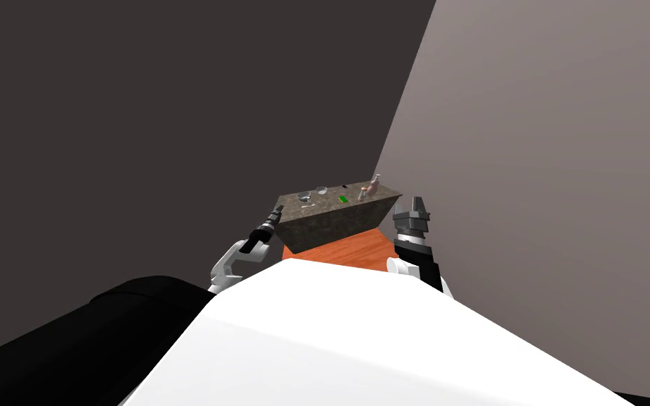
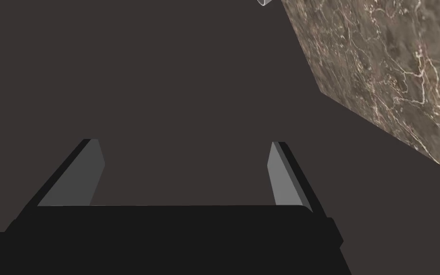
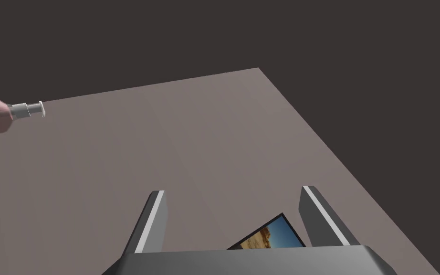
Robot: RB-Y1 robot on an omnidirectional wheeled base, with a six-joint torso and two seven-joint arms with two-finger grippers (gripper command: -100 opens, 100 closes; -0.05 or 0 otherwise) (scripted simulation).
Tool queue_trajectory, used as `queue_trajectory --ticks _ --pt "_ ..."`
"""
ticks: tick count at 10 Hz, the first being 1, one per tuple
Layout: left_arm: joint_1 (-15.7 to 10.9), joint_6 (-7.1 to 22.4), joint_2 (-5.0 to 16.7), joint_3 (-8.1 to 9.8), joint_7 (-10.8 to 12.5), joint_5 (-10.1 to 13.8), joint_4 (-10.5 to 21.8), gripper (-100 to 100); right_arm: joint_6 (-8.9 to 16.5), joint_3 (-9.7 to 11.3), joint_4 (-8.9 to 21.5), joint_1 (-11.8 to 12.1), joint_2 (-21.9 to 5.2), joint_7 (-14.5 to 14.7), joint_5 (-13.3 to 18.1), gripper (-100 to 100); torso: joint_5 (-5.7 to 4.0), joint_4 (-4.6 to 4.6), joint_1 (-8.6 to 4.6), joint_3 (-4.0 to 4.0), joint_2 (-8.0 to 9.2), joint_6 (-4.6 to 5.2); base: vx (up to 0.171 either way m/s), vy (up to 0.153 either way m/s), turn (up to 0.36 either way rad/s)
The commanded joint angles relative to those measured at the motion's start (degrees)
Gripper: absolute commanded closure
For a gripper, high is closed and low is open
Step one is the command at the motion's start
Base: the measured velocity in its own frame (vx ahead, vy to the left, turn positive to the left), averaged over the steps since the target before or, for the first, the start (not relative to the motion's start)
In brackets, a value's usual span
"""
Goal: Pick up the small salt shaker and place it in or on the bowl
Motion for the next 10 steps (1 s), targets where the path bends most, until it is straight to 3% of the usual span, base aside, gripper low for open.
queue_trajectory --ticks 1,2,4,5,7,8,10 --pt "0.3 2.9 2.7 0.17 -0.3 0.1 1.4 -100 0.0 0.0 0.0 0.0 0.0 0.0 0.0 0 0.00 0.00 0.00 0.00 0.00 0.00 0.054 -0.085 -0.178" --pt "0.3 3.5 2.7 0.17 -0.3 0.1 1.4 -100 0.0 0.0 0.0 0.0 0.0 0.0 0.0 0 -0.01 -0.02 -0.01 -0.05 -0.09 0.01 0.050 -0.052 -0.027" --pt "0.5 7.1 5.9 -0.15 -0.6 -0.2 3.1 -100 0.0 0.0 0.0 0.0 0.0 0.0 0.0 0 0.02 -0.03 0.10 -0.09 -0.15 0.00 0.085 -0.058 -0.155" --pt "0.5 7.6 5.9 -0.15 -0.6 -0.2 3.1 -100 0.0 0.0 0.0 0.0 0.0 0.0 0.0 0 0.01 -0.06 0.05 -0.16 -0.27 0.01 0.074 -0.051 -0.042" --pt "0.9 11.3 9.0 -0.81 -1.0 -0.6 4.9 -100 0.0 0.0 0.0 0.0 0.0 0.0 0.0 0 0.01 -0.05 0.07 -0.12 -0.20 0.00 0.097 -0.054 -0.154" --pt "0.9 11.5 9.0 -0.81 -1.0 -0.6 4.9 -100 0.0 0.0 0.0 0.0 0.0 0.0 0.0 0 0.02 -0.07 0.09 -0.19 -0.34 0.00 0.100 -0.040 -0.061" --pt "1.3 14.9 12.0 -1.71 -1.3 -1.2 6.7 -100 0.0 0.0 0.0 0.0 0.0 0.0 0.0 0 0.01 -0.07 0.08 -0.18 -0.31 -0.01 0.129 -0.050 -0.187"
